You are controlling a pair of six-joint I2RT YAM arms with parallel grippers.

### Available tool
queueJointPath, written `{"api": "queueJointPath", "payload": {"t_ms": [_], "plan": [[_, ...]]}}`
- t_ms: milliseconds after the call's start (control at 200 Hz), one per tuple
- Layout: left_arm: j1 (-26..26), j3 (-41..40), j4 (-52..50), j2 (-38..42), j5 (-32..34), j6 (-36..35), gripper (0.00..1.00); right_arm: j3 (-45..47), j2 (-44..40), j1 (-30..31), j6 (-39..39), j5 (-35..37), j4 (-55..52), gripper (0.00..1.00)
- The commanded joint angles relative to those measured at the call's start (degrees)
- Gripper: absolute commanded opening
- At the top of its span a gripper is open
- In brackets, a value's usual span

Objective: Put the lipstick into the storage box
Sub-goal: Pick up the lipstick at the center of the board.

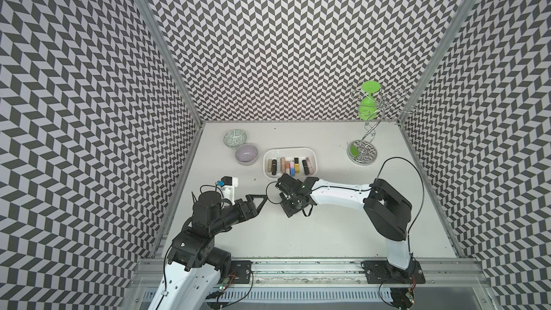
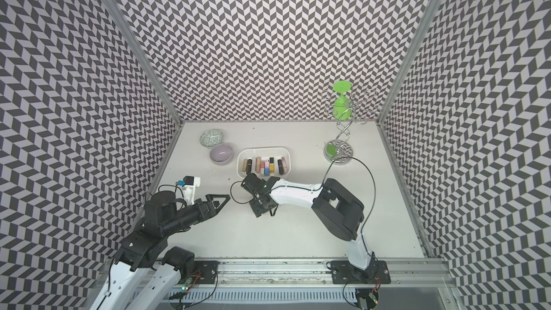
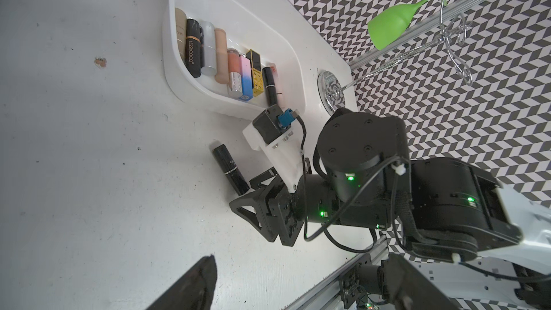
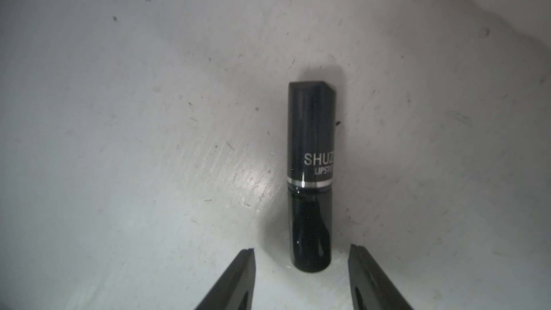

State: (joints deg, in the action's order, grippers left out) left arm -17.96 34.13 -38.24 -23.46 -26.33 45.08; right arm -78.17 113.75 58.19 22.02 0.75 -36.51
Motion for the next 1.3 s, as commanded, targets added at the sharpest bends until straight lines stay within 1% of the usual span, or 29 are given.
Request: {"api": "queueJointPath", "payload": {"t_ms": [0, 356, 451, 576, 646, 806, 1187, 1197, 1207, 1217, 1297], "plan": [[0.2, -0.4, -0.3, 0.6, 0.8, 0.1, 0.92, -1.6, 1.7, 0.6, -0.1, 1.8, 0.3, 0.53], [0.2, 2.2, -4.5, 1.5, 2.4, -2.1, 0.93, -4.8, 5.8, 0.9, -0.1, 4.0, -0.4, 0.49], [0.2, 2.6, -5.2, 1.9, 2.8, -2.4, 0.93, -5.8, 6.7, 0.9, -0.2, 4.5, -1.2, 0.44], [0.2, 3.0, -5.5, 1.8, 3.1, -2.8, 0.93, -5.9, 7.0, 0.8, 0.0, 4.7, -1.3, 0.33], [0.2, 3.0, -5.3, 1.7, 3.1, -2.7, 0.93, -5.6, 6.8, 0.8, 0.1, 4.9, -1.4, 0.3], [0.2, 2.8, -4.7, 1.7, 3.1, -2.5, 0.93, -3.8, 5.5, 0.9, 0.3, 5.7, -1.4, 0.27], [0.2, 1.1, -2.8, 3.4, 2.4, 0.2, 0.93, 0.4, -0.6, 0.8, 1.5, 4.9, 0.0, 0.25], [0.2, 1.0, -2.6, 3.4, 2.3, 0.3, 0.94, 0.5, -0.8, 0.9, 1.5, 4.9, 0.0, 0.25], [0.2, 1.0, -2.5, 3.5, 2.2, 0.5, 0.98, 0.8, -1.1, 0.9, 1.5, 4.9, 0.0, 0.24], [0.2, 0.9, -2.3, 3.5, 2.1, 0.6, 0.99, 0.9, -1.2, 0.8, 1.6, 4.9, 0.0, 0.24], [0.2, 0.4, -0.9, 3.6, 1.5, 1.3, 0.99, 2.7, -3.6, 0.9, 2.0, 4.6, 0.5, 0.24]]}}
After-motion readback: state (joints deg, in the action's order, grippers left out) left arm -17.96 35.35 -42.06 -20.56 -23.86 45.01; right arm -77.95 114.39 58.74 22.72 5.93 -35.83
